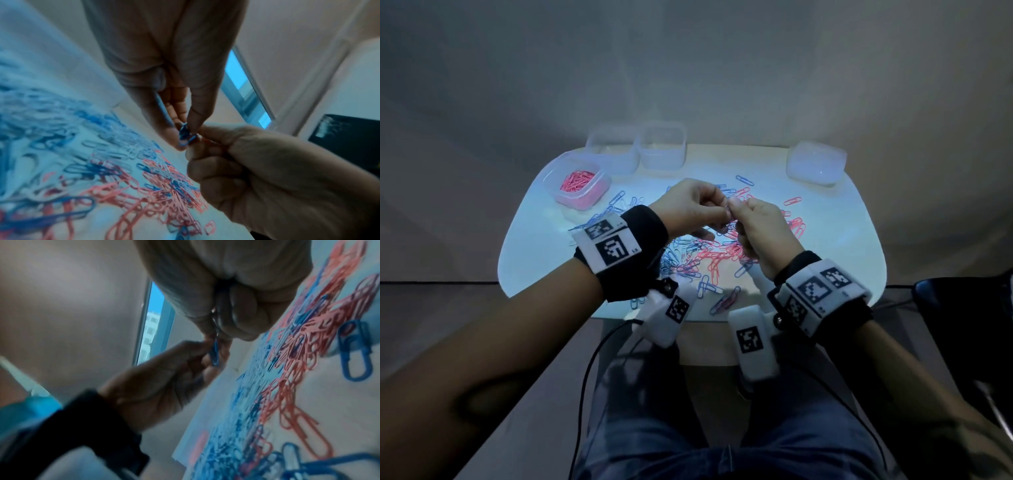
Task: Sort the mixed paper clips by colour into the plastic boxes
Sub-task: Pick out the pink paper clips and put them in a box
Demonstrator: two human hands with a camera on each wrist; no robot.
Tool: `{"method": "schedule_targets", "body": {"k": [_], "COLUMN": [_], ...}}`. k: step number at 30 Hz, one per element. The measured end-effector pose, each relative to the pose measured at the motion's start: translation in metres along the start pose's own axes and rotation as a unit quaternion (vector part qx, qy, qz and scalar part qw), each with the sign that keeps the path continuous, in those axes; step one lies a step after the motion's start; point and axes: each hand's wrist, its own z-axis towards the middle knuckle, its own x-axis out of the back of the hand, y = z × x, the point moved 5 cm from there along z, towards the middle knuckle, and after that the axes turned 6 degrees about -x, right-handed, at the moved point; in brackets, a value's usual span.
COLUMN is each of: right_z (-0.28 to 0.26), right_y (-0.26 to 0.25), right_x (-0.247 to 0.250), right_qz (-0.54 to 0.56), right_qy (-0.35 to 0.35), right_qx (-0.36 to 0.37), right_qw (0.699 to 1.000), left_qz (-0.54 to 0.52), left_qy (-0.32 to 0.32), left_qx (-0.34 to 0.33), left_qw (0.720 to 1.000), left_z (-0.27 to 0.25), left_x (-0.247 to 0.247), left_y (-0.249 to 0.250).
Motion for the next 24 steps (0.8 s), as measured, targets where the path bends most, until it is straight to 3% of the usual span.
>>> {"method": "schedule_targets", "body": {"k": [5,8,10,12,16,18,21,24], "right_z": [0.007,0.011,0.011,0.012,0.005,0.001,-0.002,-0.002], "right_y": [-0.002,-0.003,-0.001,0.003,0.003,0.0,-0.002,0.001], "right_x": [-0.003,0.002,0.005,0.009,0.004,0.002,0.008,0.022], "right_qz": [-0.057,-0.065,-0.017,0.118,0.376,0.444,0.471,0.503], "right_qy": [0.046,0.077,0.073,0.044,-0.097,-0.153,-0.166,-0.167], "right_qx": [0.031,0.032,0.003,-0.059,-0.188,-0.206,-0.199,-0.187], "right_qw": [0.997,0.994,0.997,0.99,0.902,0.858,0.843,0.827], "left_qz": [-0.017,-0.061,-0.083,-0.107,-0.174,-0.184,-0.094,0.162], "left_qy": [0.025,0.072,0.093,0.088,0.057,0.043,0.039,0.054], "left_qx": [-0.011,-0.016,-0.019,-0.017,-0.017,-0.016,-0.011,-0.023], "left_qw": [0.999,0.995,0.992,0.99,0.983,0.982,0.995,0.985], "left_z": [0.0,-0.001,-0.002,-0.004,-0.008,-0.011,-0.013,-0.01], "left_x": [0.001,0.007,0.012,0.016,0.019,0.021,0.031,0.04], "left_y": [0.003,0.002,0.0,-0.002,-0.005,-0.007,-0.015,-0.018]}}
